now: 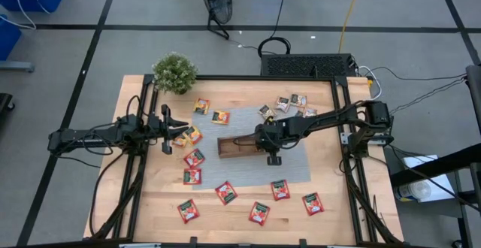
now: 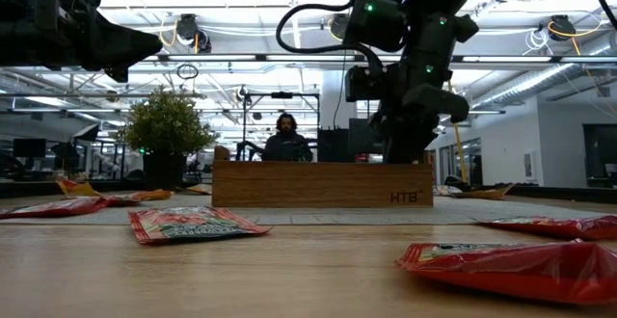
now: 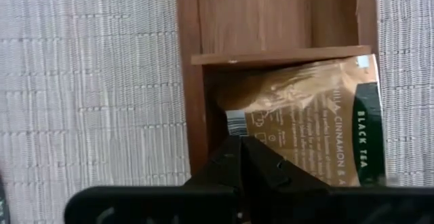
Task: Pick & Place Tea
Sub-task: Put the brown tea bag into the right section of the wooden organizer
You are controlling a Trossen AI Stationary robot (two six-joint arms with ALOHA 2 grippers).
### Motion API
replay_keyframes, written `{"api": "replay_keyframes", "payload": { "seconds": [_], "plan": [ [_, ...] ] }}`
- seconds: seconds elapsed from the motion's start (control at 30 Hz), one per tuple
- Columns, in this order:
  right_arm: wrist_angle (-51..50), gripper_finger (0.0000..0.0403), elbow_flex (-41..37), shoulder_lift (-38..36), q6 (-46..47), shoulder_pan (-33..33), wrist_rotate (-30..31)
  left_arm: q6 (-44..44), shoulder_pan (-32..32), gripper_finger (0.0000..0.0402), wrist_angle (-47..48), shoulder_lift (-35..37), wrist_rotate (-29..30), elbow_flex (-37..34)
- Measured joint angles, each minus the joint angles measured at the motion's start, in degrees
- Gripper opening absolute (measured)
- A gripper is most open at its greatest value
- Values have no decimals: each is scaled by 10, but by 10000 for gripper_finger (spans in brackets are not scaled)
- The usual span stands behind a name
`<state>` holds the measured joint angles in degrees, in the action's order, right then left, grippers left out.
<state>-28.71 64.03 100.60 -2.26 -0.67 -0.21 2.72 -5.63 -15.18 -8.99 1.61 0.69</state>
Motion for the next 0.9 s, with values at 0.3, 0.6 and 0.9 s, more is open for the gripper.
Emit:
{"api": "replay_keyframes", "payload": {
  "seconds": [0.3,0.6,0.9],
  "plan": [
    [15,0,0,6,12,0,83,0,0,67,0,0,0,0],
    [40,0,-1,6,15,23,185,0,0,67,0,0,0,0],
    [72,0,-1,6,-3,56,267,0,0,67,0,0,0,0]
  ]
}}
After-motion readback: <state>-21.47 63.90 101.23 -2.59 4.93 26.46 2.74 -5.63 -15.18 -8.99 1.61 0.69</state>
